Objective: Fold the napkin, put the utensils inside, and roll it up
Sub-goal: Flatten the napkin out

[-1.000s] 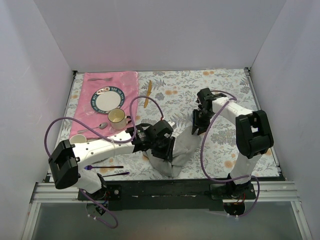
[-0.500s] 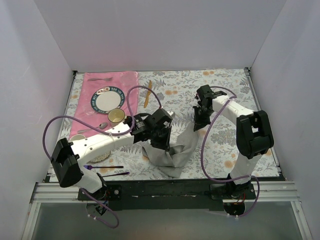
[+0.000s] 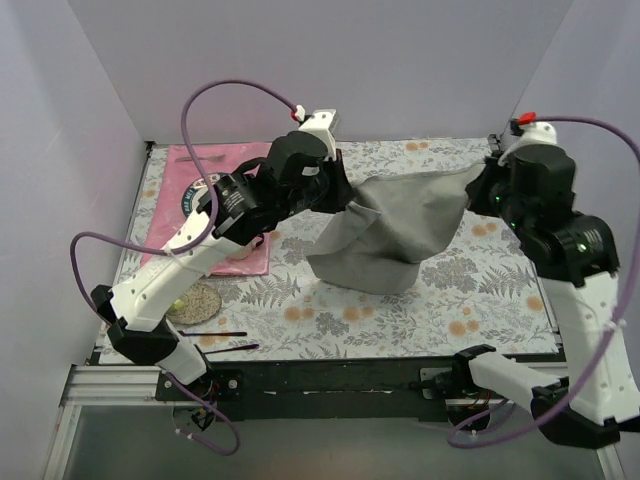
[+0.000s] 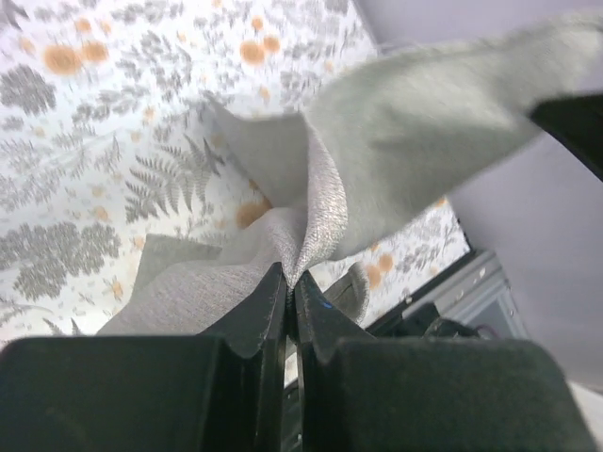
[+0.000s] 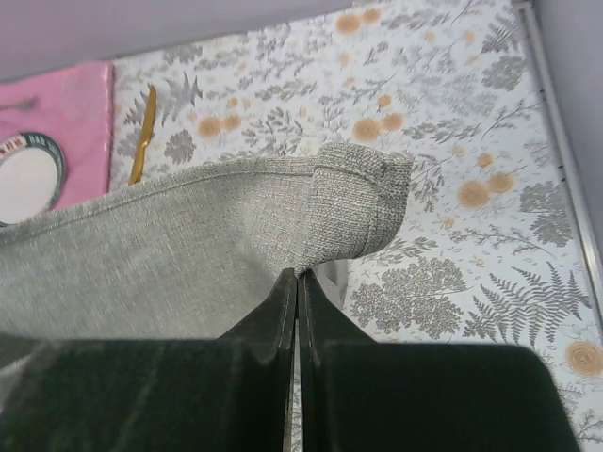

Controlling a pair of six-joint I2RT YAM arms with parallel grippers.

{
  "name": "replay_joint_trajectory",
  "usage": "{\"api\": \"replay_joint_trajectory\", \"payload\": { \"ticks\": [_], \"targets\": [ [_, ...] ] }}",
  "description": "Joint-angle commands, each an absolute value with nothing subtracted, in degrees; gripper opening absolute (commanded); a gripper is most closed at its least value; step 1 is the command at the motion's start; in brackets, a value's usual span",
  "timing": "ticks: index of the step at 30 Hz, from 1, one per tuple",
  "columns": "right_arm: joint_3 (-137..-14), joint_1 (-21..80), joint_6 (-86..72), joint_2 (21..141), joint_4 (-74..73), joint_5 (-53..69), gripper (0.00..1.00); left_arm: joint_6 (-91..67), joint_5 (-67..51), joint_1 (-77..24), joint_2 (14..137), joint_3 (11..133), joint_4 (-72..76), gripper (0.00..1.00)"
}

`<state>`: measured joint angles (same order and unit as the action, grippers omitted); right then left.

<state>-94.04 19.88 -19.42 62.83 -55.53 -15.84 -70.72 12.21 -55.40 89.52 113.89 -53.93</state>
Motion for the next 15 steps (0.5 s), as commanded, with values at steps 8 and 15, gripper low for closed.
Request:
{"api": "replay_joint_trajectory", "payload": {
  "ticks": [8,15],
  "targets": [
    [-110.19,19.69,-18.02,47.56,-57.31,-22.94,0.01,-61.53,9.86,-55.20,72.61,111.62,-33.84,0.00],
    [-124.61,19.69,-17.14,48.69,-57.83,-18.99,0.01,-62.04,-5.44,-55.20,77.52,125.77,-35.52,0.00]
  ]
}}
